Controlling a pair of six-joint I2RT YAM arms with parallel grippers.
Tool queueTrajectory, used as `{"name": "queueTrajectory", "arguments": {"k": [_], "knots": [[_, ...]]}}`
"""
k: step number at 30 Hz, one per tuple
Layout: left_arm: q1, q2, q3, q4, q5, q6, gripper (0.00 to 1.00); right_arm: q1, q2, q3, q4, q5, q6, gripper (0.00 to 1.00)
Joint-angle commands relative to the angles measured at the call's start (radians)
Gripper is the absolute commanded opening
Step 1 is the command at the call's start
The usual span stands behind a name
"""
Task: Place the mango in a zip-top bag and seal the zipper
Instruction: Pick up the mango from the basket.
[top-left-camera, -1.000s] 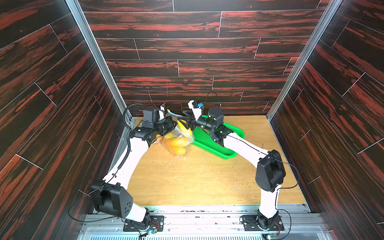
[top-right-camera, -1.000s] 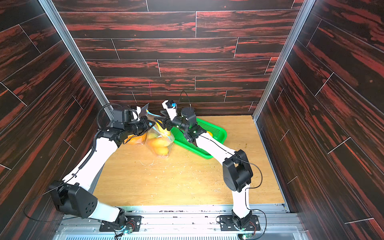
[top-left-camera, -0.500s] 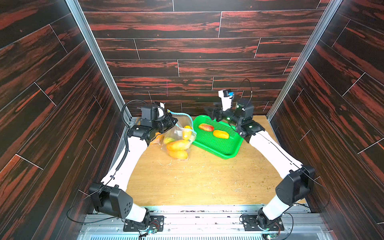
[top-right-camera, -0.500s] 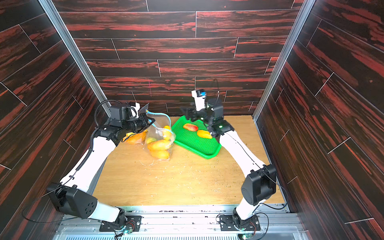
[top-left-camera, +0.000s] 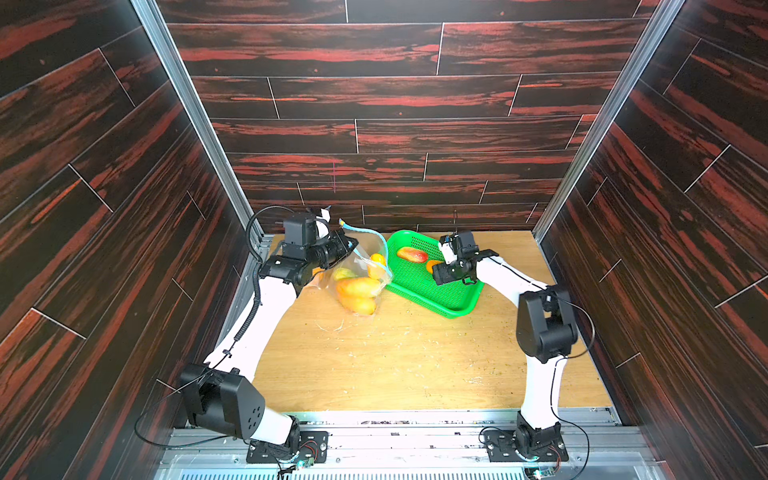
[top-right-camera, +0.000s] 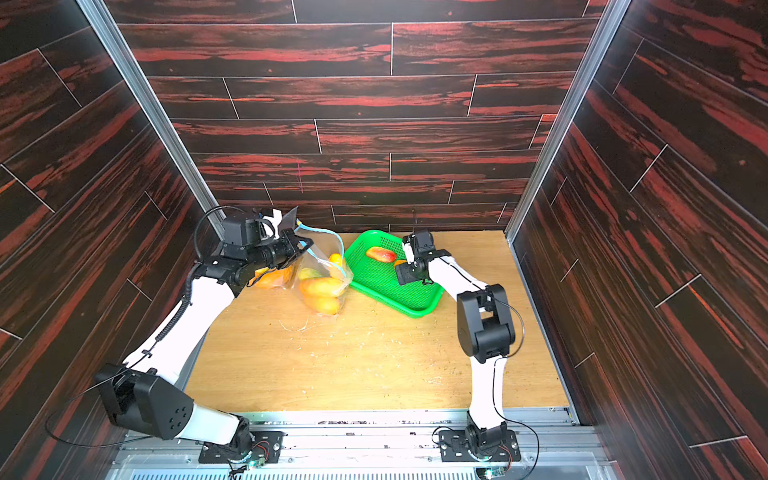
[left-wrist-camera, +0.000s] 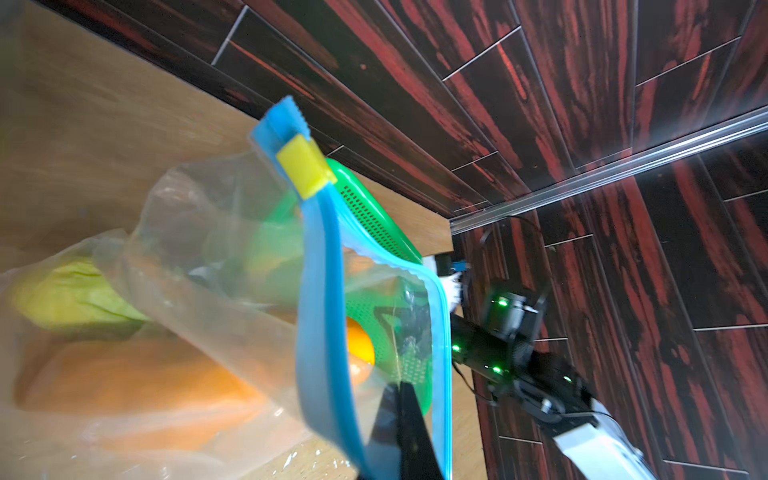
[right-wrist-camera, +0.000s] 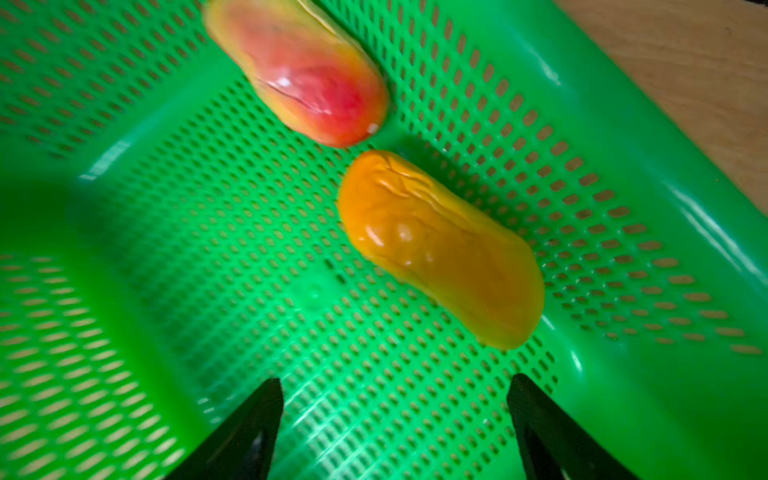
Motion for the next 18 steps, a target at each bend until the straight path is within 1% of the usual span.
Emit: {"name": "queueTrajectory", "arguments": {"k": [1, 2, 5, 6, 10, 14, 18], "knots": [[0.006, -0.020, -0.004, 0.210, 0.106, -0.092, 0.01, 0.000, 0.056, 0.081, -0.020, 0.083, -0.111, 0.89], [0.005, -0.026, 0.005, 0.201, 0.096, -0.083, 0.01, 0.000, 0.074, 0.103, -0.028, 0.084, -0.125, 0.89], [0.006, -0.042, 0.024, 0.052, -0.013, 0.010, 0.01, 0.000, 0.121, 0.150, -0.038, 0.078, -0.160, 0.90], [0.006, -0.044, 0.019, 0.032, -0.036, 0.024, 0.02, 0.001, 0.132, 0.159, -0.035, 0.080, -0.171, 0.90], [0.006, -0.032, -0.019, 0.051, -0.019, 0.011, 0.02, 0.000, 0.208, 0.233, -0.056, 0.078, -0.210, 0.90], [0.006, -0.010, -0.014, 0.036, -0.016, 0.013, 0.01, -0.001, 0.294, 0.344, -0.136, 0.081, -0.222, 0.90], [0.006, -0.010, -0.009, 0.030, -0.022, 0.022, 0.02, -0.001, 0.335, 0.394, -0.185, 0.067, -0.223, 0.90]]}}
